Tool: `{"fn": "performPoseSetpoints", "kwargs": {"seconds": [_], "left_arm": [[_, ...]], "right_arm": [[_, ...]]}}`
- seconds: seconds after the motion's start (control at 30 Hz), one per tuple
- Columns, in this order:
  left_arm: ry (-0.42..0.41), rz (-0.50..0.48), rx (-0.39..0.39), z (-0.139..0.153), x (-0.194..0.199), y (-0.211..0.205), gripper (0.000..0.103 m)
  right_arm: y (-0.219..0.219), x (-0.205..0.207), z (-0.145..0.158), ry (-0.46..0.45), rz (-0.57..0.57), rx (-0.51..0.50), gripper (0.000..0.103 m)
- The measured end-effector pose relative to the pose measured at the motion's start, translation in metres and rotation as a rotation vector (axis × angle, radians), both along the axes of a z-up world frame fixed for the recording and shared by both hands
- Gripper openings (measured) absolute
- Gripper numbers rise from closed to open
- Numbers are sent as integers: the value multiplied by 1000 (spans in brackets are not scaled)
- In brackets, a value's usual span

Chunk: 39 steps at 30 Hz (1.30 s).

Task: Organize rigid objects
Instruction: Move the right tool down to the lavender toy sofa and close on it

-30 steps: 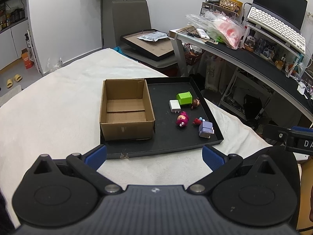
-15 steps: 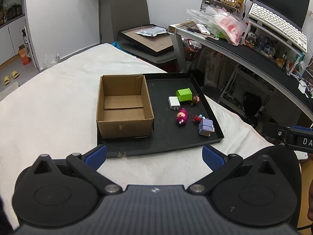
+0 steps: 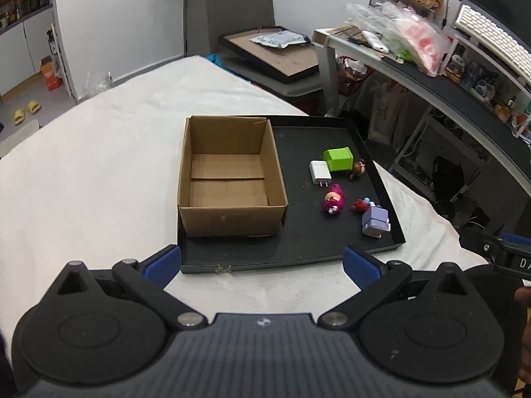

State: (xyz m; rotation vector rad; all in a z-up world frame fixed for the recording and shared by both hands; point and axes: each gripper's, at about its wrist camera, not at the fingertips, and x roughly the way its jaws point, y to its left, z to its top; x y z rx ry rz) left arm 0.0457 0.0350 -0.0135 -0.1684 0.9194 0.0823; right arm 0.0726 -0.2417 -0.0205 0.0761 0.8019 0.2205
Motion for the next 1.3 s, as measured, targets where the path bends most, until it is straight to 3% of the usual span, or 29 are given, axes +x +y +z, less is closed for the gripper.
{"fn": "performPoseSetpoints", "kwargs": {"seconds": [0.63, 0.8, 1.03, 1.3], "left_arm": [[63, 18, 27, -24, 80, 42, 101], [89, 32, 28, -36, 96, 60, 100], [142, 82, 12, -57, 120, 90, 87], [203, 109, 1, -81, 143, 113, 72]], "right_arm": [[9, 77, -33, 70, -68, 8, 103], [11, 96, -44, 88, -96, 18, 96], [18, 118, -65, 135, -106, 11, 85], [32, 144, -91, 198, -100, -24, 81]]}}
